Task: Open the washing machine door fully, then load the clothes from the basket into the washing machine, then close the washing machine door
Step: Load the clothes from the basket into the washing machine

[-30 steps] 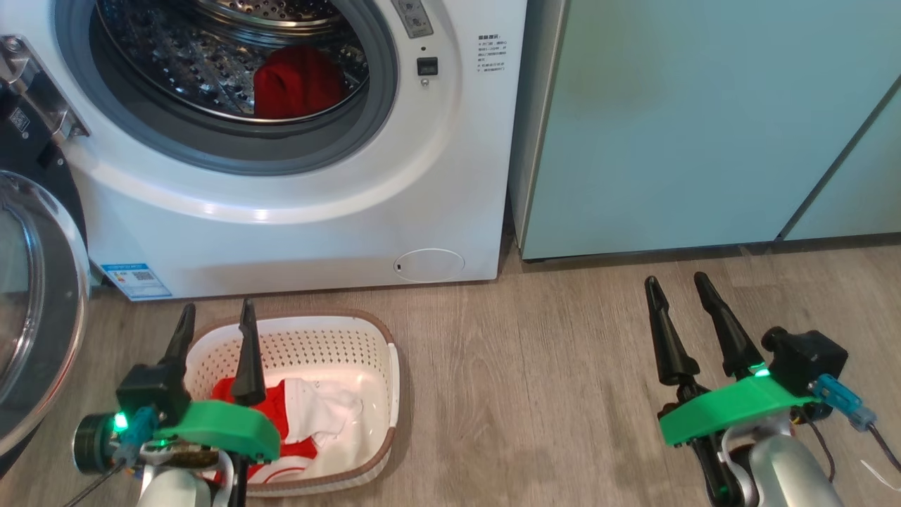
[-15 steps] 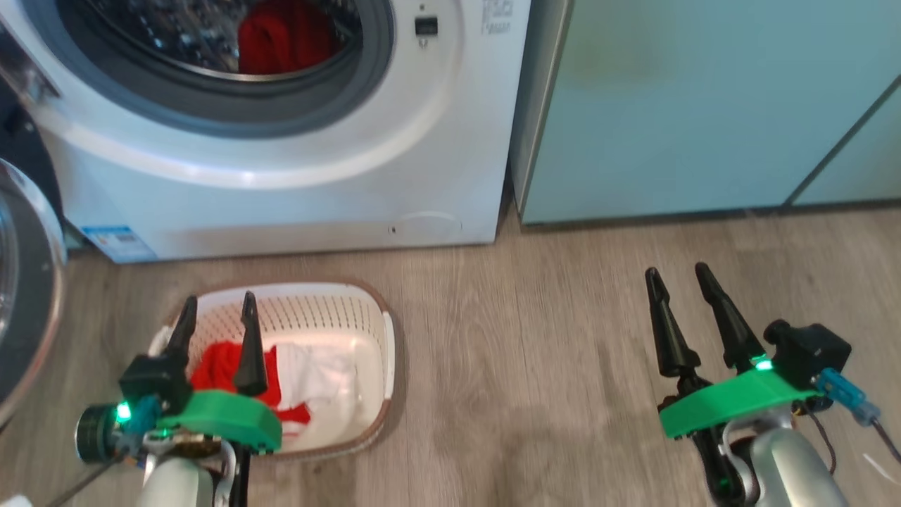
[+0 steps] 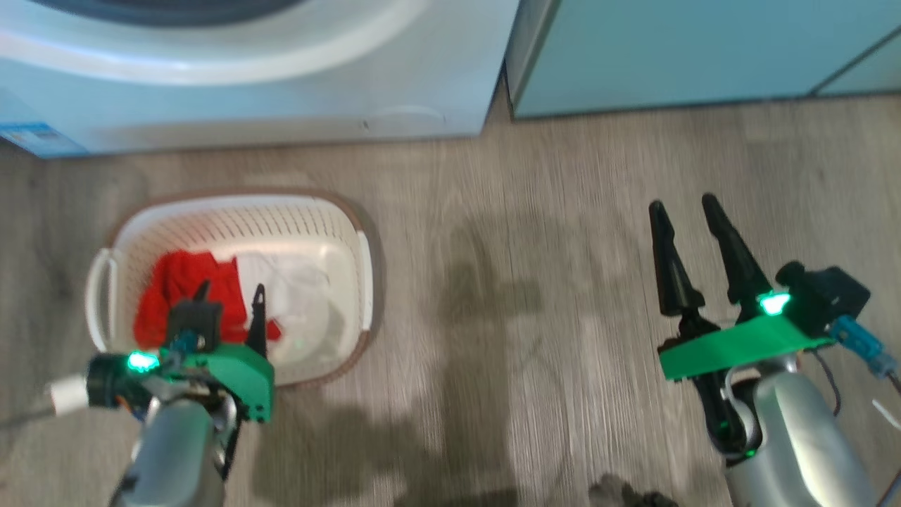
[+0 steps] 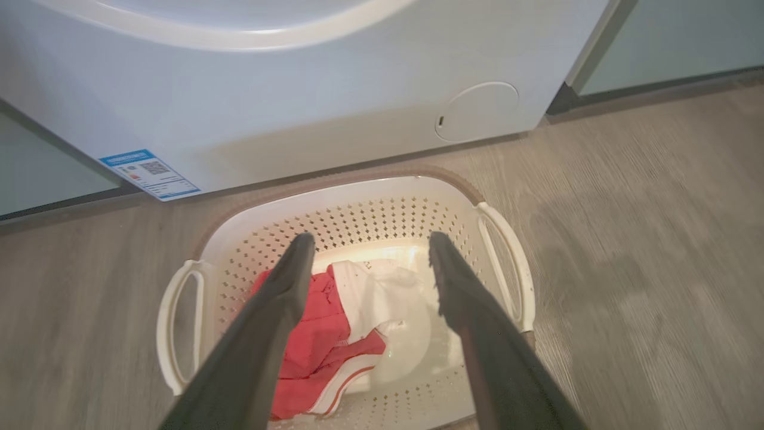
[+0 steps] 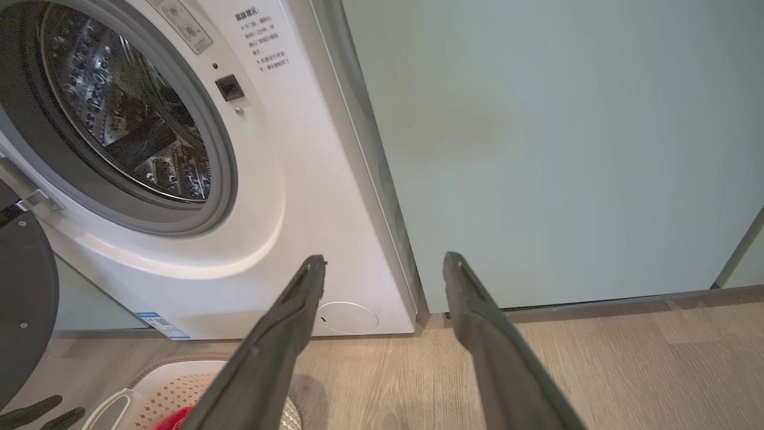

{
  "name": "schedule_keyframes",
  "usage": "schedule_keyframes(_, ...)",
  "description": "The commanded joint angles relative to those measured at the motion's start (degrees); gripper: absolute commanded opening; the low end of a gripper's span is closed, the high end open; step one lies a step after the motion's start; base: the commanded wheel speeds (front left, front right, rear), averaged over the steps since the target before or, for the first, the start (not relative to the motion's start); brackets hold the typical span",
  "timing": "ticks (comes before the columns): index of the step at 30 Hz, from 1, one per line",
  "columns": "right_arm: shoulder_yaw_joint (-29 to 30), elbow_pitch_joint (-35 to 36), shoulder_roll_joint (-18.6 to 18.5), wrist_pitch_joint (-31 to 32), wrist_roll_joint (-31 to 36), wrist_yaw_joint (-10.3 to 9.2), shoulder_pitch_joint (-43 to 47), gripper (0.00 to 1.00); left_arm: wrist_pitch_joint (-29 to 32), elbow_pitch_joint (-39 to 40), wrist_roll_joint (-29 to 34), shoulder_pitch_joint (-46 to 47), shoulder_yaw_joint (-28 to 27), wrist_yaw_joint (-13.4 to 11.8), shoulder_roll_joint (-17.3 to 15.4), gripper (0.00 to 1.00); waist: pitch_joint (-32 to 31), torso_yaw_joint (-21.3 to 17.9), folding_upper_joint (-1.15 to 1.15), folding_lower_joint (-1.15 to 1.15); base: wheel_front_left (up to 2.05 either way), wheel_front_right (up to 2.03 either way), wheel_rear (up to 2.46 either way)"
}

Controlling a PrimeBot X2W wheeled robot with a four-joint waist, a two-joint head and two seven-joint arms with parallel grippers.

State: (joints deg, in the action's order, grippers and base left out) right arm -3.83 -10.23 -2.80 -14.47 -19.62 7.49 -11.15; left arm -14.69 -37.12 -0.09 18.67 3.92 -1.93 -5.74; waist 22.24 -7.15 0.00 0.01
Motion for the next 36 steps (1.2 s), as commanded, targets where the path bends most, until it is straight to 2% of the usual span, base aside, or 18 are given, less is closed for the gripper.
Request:
schedule_keyframes(1, -1.4, 2.2, -0.1, -0.5, 0.5, 0.0, -1.7, 1.0, -0.3, -2.9, 1.1, 3.8, -0.8, 0.3, -2.4, 1.0, 5.0, -1.5, 0.0, -0.01, 0.0, 0.0, 0.0)
schedule_keyframes(5, -1.6, 2.5, -0.1, -0.5, 0.4, 0.0, -2.7, 1.0, 0.0, -10.9, 3.5, 8.8, 1.1, 0.7, -4.7, 1.0, 8.4, -2.5, 0.0, -0.01, 0.0, 0.0, 0.0)
schedule_keyframes(10, -2.2, 3.0, -0.1, -0.5, -0.3, 0.0, -4.1, 1.0, 3.2, -22.4, 7.4, 16.0, 4.9, 2.2, -8.0, 1.0, 13.1, -4.4, 0.0, -0.01, 0.0, 0.0, 0.0)
schedule_keyframes(17, -2.9, 3.8, -0.1, -0.5, -1.9, 0.0, -5.6, 1.0, 6.0, -31.6, 8.1, 23.7, 6.1, 3.6, -11.3, 1.0, 19.3, -6.9, 0.0, -0.01, 0.0, 0.0, 0.0)
schedule_keyframes(32, -5.9, 5.2, -0.1, -0.5, -6.0, 0.0, -8.7, 1.0, 13.2, -36.0, 9.5, 32.8, 8.6, 2.8, -17.6, 1.0, 31.9, -9.8, 0.0, -0.01, 0.0, 0.0, 0.0)
schedule_keyframes(36, -6.7, 6.1, -0.1, -0.5, -6.7, 0.0, -8.9, 1.0, 16.3, -36.3, 9.8, 34.1, 8.9, 1.0, -19.9, 1.0, 34.3, -10.6, 0.0, -0.01, 0.0, 0.0, 0.0)
